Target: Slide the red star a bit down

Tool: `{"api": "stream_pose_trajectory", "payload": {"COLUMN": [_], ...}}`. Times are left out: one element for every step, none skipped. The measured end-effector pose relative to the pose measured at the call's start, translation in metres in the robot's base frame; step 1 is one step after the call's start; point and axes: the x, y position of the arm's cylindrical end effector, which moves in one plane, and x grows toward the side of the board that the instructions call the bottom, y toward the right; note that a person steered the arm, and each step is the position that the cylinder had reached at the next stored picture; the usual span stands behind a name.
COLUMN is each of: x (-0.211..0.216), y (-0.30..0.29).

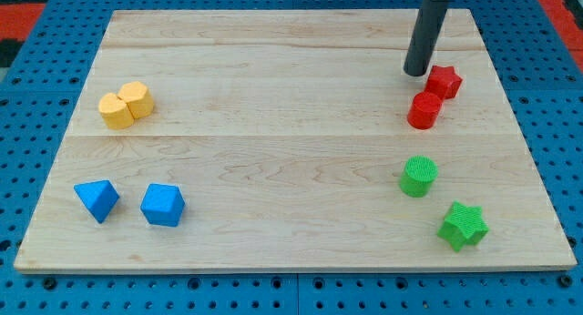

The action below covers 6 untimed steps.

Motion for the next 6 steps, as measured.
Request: {"api": "stream_pose_trajectory", "payload": {"x": [-0.009, 0.013, 0.034, 0.032, 0.032, 0.047], "y": [0.015, 0.04, 0.043, 0.041, 0.016, -0.016]}}
